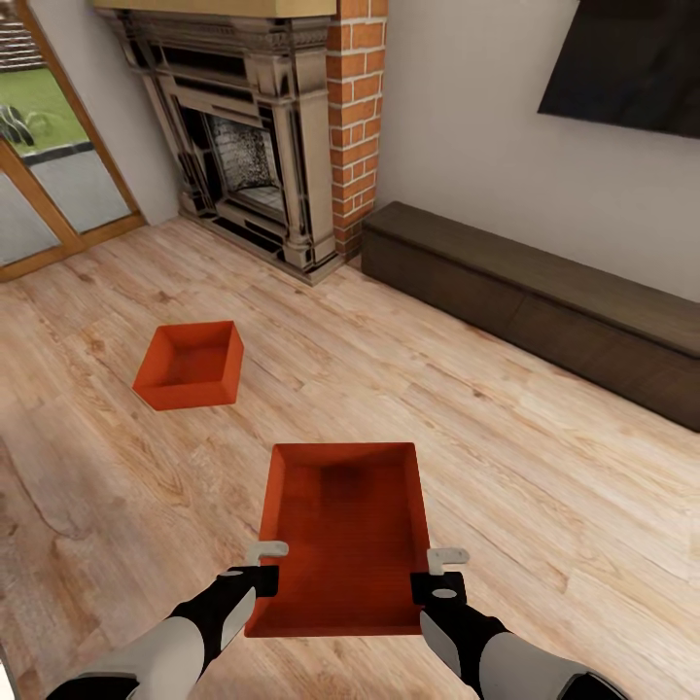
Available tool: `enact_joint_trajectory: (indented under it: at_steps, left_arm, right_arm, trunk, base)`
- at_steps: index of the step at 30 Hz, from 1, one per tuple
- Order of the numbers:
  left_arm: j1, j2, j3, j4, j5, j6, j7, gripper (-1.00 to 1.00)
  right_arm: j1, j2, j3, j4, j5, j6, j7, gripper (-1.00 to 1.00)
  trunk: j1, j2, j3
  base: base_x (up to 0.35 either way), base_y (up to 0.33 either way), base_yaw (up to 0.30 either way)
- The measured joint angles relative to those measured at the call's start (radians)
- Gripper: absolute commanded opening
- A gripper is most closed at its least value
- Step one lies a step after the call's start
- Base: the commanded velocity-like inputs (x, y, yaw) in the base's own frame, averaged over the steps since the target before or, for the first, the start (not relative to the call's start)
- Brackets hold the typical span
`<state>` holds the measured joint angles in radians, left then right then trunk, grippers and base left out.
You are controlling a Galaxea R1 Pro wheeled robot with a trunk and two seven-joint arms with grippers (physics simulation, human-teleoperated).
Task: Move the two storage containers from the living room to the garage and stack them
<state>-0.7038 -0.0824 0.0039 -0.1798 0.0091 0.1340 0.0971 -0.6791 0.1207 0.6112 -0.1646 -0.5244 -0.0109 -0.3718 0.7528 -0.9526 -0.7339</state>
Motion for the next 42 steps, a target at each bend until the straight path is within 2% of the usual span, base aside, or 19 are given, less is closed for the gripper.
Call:
enact_joint_trajectory:
  at_steps: [20,42]
  left_arm:
    - [0.0,0.0,0.002,0.002,0.004,0.0,0.0,-1.0]
    - [0.0,0.0,0.0,-0.001,-0.002,0.0,0.0,-1.0]
  right_arm:
    - [0.0,-0.001,-0.008,-0.005,0.013,0.01,0.001,-1.0]
    - [0.0,-0.001,0.004,0.0,-0.006,-0.003,0.0,-1.0]
  trunk:
    - [-0.077,0.14,0.063]
    - [-0.161,0.294,0.132]
  base:
    - [0.0,0.0,0.0]
    - [0.0,0.0,0.0]
